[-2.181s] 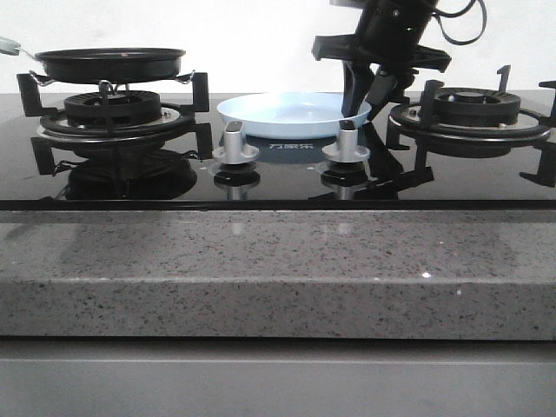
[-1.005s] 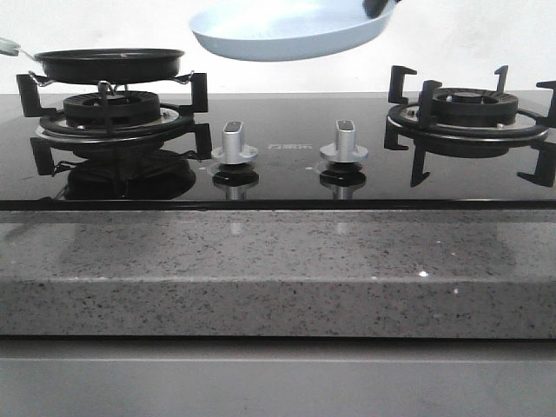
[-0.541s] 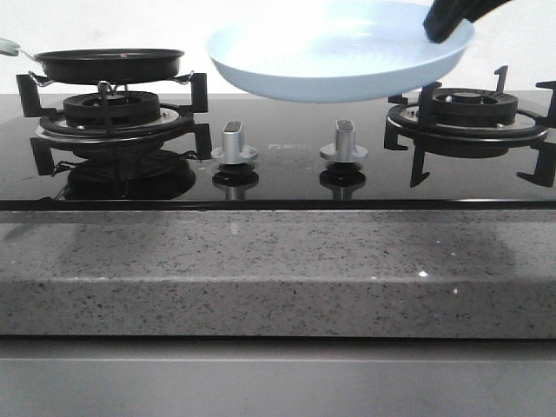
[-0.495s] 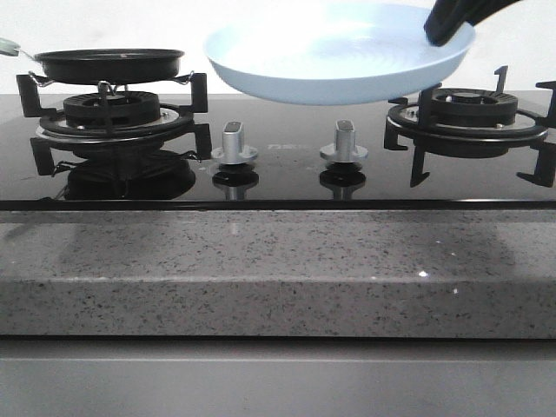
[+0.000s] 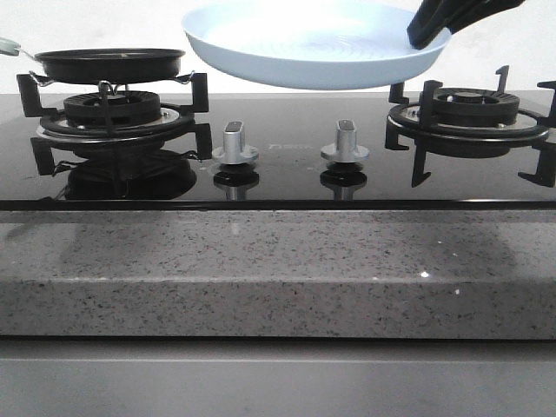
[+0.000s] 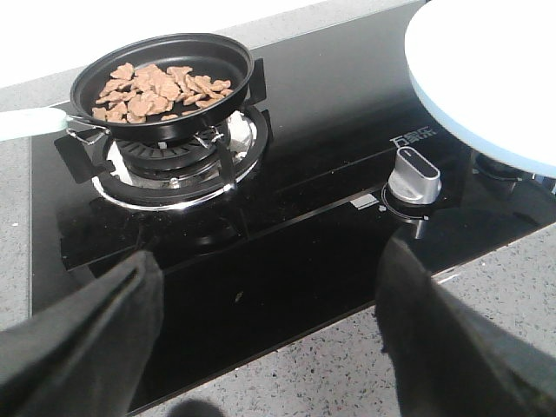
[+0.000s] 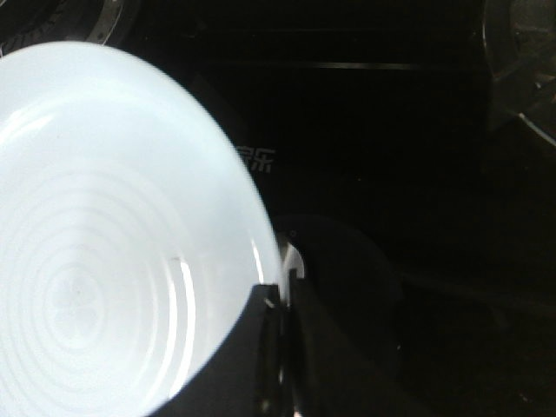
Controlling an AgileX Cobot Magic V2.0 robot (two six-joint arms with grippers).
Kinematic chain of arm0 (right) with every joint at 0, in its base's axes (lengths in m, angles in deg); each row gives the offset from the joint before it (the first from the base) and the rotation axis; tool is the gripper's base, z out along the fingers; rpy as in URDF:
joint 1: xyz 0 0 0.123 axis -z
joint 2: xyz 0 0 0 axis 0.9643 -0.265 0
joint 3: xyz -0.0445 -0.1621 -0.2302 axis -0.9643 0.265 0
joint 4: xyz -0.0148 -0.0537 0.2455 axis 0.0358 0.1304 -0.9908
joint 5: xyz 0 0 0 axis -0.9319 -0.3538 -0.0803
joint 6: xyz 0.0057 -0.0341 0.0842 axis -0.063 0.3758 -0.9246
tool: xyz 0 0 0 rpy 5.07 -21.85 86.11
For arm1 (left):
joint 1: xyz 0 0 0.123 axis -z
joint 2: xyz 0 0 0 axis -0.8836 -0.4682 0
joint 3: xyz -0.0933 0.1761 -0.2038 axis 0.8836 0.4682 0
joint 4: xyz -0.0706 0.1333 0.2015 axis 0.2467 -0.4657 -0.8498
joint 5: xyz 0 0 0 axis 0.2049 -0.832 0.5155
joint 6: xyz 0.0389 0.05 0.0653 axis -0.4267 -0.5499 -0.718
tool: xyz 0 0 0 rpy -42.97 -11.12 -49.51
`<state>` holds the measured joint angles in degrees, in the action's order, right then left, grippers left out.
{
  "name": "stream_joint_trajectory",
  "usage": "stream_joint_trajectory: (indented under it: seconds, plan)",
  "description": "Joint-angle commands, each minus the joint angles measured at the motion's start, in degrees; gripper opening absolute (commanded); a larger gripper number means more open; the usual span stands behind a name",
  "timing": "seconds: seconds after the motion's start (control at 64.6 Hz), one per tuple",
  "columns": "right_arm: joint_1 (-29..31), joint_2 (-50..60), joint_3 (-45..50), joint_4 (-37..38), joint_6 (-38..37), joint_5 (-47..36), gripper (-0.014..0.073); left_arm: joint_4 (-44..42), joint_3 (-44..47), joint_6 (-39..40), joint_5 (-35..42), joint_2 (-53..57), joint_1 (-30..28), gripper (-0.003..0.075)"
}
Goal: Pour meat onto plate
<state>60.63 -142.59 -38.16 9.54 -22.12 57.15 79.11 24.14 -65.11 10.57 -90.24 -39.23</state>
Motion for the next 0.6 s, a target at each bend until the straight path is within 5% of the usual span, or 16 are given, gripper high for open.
stream_joint_trajectory:
  seconds: [0.0, 0.588]
  plan:
    - [0.25, 2.07, -1.60, -2.18, 0.58, -3.14, -0.0068, -0.08, -1.99, 0.08, 4.36, -0.22, 0.39, 0.0510]
    - [0.25, 2.07, -1.60, -2.18, 0.58, -3.14, -0.0068, 6.00, -1.99, 0.08, 7.83, -0.51, 0.39, 0.0510]
